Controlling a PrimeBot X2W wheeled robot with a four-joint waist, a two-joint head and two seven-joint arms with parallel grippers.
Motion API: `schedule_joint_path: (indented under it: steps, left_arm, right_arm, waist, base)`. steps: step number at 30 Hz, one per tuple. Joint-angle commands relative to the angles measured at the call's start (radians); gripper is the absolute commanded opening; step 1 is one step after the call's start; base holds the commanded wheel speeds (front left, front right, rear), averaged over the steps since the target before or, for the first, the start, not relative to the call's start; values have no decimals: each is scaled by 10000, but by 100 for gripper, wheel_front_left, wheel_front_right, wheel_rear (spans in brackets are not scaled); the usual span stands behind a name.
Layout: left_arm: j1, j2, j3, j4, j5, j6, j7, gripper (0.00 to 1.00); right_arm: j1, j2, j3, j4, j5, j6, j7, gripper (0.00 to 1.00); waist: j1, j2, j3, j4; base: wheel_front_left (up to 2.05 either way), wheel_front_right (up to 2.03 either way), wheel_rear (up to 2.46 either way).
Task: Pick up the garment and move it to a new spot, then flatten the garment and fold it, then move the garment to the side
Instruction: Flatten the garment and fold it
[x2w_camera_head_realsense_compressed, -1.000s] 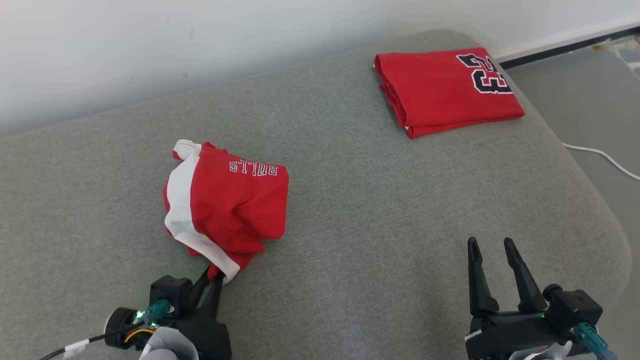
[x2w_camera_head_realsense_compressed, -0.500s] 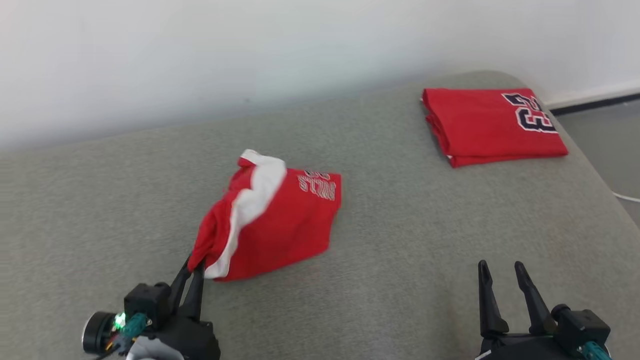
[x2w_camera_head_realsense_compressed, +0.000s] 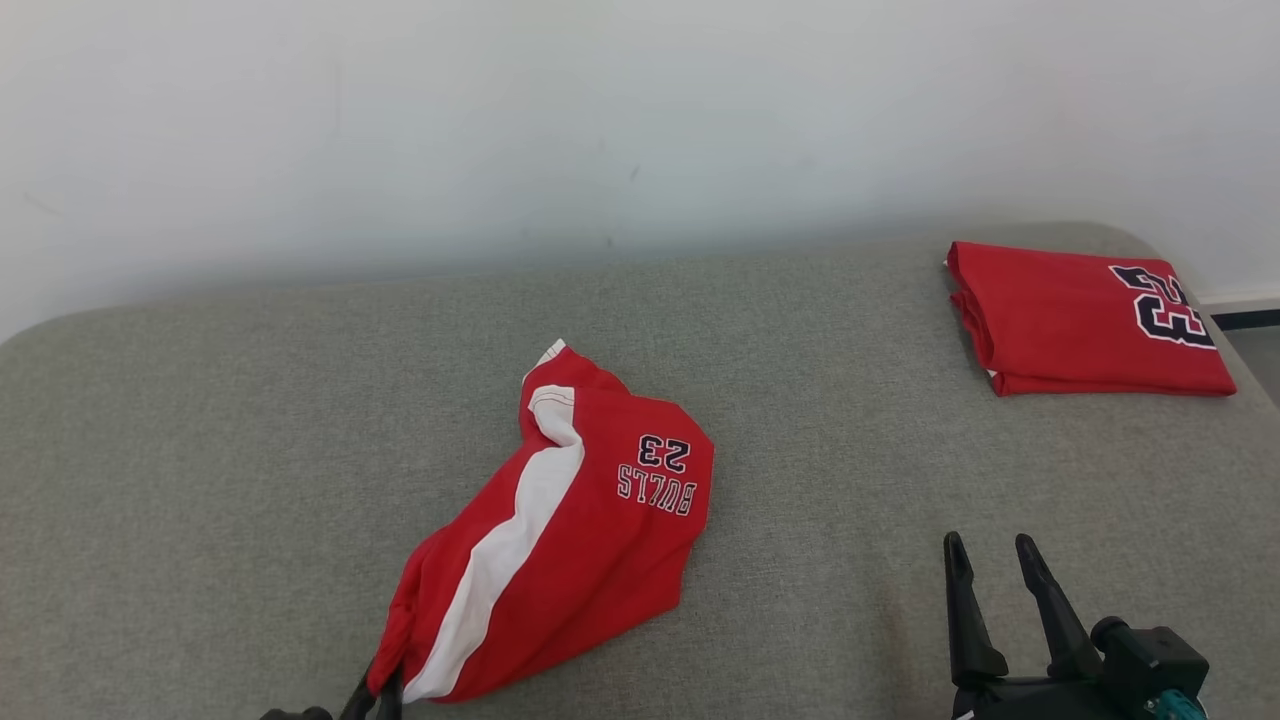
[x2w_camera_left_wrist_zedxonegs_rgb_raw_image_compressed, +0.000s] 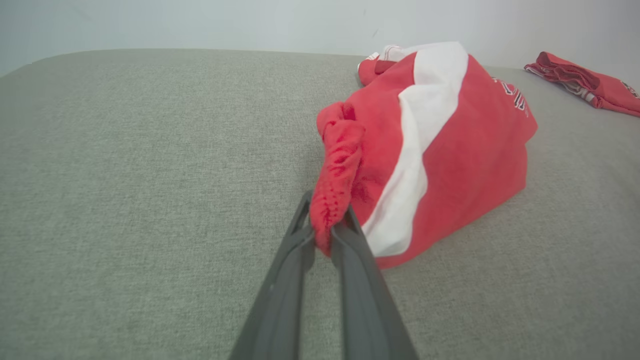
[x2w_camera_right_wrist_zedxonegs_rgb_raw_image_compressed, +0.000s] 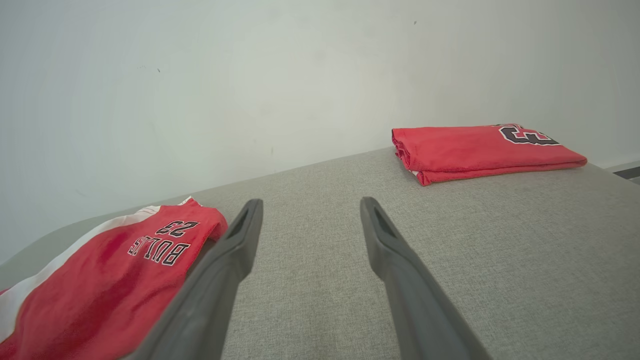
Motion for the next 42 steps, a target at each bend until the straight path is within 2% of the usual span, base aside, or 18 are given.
schedule_joint_path:
  steps: [1, 2, 9, 20, 24, 29, 34, 42]
  left_arm:
    - [1, -50, 76, -27, -41, 41, -121, 70]
    - [-74, -51, 113, -67, -5, 67, -199, 100]
    - [-277, -125, 610, -931, 348, 330, -544, 100]
    - [376, -63, 1500, -2136, 1227, 678, -563, 100]
    - [487, 119, 1490, -2372, 1462, 784, -479, 100]
    - [372, 234, 1416, -2759, 1552, 868, -203, 100]
    - [269, 204, 1343, -2795, 1482, 855, -74, 100]
    - [38, -57, 1114, -2513, 1358, 736, -168, 100]
  right_arm:
    - [118, 16, -54, -30, -37, -25, 24, 100]
    - [125, 16, -99, -40, -55, -25, 30, 100]
    - [240, 16, -190, -111, -85, -25, 80, 100]
    - [283, 16, -175, -64, -88, -25, 173, 100]
    - [96, 17, 85, -107, -279, -25, 387, 100]
    - [-793, 18, 984, 133, -737, -25, 1120, 100]
    - [-2428, -10, 1871, 996, -808, -25, 1864, 100]
    - [-4894, 6, 2698, 3774, -642, -25, 2956, 100]
  waist:
    - [2, 0, -35, 45]
    - [2, 0, -51, 78]
    - [2, 0, -193, 373]
    - [2, 0, -231, 782]
    - [2, 0, -171, 1161]
    - [2, 0, -100, 1600]
    - [2, 0, -71, 2029]
    - [2, 0, 152, 2764]
  base:
    - [0, 0, 0]
    - [0, 0, 0]
    - [0, 0, 0]
    - [0, 0, 0]
    - [0, 0, 0]
    - [0, 0, 0]
    - [0, 0, 0]
    - [0, 0, 0]
